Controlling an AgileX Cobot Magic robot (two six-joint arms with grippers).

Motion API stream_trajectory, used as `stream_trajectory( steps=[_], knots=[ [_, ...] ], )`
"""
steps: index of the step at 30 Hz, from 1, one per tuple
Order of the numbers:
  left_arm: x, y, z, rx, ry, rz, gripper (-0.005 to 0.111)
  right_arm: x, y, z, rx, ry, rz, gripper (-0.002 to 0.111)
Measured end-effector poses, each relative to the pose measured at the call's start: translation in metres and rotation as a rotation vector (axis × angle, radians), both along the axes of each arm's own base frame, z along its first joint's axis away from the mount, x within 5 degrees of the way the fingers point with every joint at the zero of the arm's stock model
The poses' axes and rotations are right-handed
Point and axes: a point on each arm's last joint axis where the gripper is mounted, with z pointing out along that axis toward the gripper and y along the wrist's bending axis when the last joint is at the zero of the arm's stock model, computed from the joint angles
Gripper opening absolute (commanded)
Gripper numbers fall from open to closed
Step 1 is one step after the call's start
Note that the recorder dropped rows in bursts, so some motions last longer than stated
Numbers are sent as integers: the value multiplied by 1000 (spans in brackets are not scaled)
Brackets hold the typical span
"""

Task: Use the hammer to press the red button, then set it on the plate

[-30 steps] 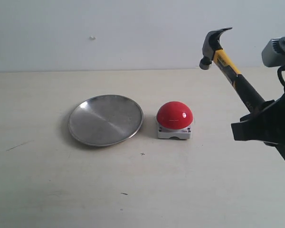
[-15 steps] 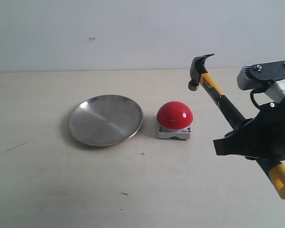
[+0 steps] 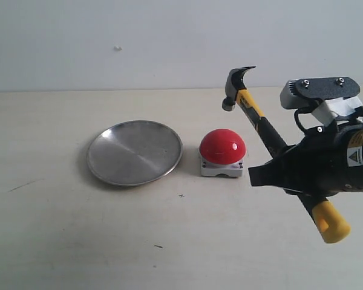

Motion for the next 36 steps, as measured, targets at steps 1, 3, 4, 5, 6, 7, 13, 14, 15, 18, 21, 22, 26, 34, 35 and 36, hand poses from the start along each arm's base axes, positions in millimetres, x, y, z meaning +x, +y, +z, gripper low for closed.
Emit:
stream_trajectory(
  steps=[1,3,4,5,6,7,13,14,15,18,21,22,26,34,35,36],
  knots=[
    [0,0,0,0,0,0,0,-1,0,-2,7,-1,-3,0],
    [0,0,0,0,0,0,0,-5,-2,-5,15,-11,-3,0],
    [0,0,0,0,0,0,0,-7,-2,-5,15,-10,-3,0],
    [0,0,0,0,0,0,0,-8,-3,-5,14,-8,-5,0],
    [0,0,0,0,0,0,0,-8,-4,-5,8,1,-7,0],
    [0,0,0,0,0,0,0,-8,-6,-4,-3,10,-7,0],
    [0,0,0,0,0,0,0,-4,-27,7,-139,138,-16,0],
    [0,0,0,0,0,0,0,-4,-31,7,-157,161,-13,0],
    [0,0,0,0,0,0,0,-4,-35,8,-167,180,-9,0],
    [0,0,0,0,0,0,0,-6,-43,6,-161,233,16,0],
    [0,0,0,2,0,0,0,-8,-51,5,-104,277,39,0],
    [0,0,0,1,0,0,0,-7,-52,6,-91,274,41,0],
    [0,0,0,1,1,-2,0,0,-47,17,69,128,21,0],
    [0,0,0,1,1,-2,0,6,-39,18,142,37,83,0],
    [0,0,0,1,1,-2,0,7,-39,17,137,38,76,0],
    [0,0,0,1,1,-2,0,7,-39,16,132,36,72,0]
  ],
)
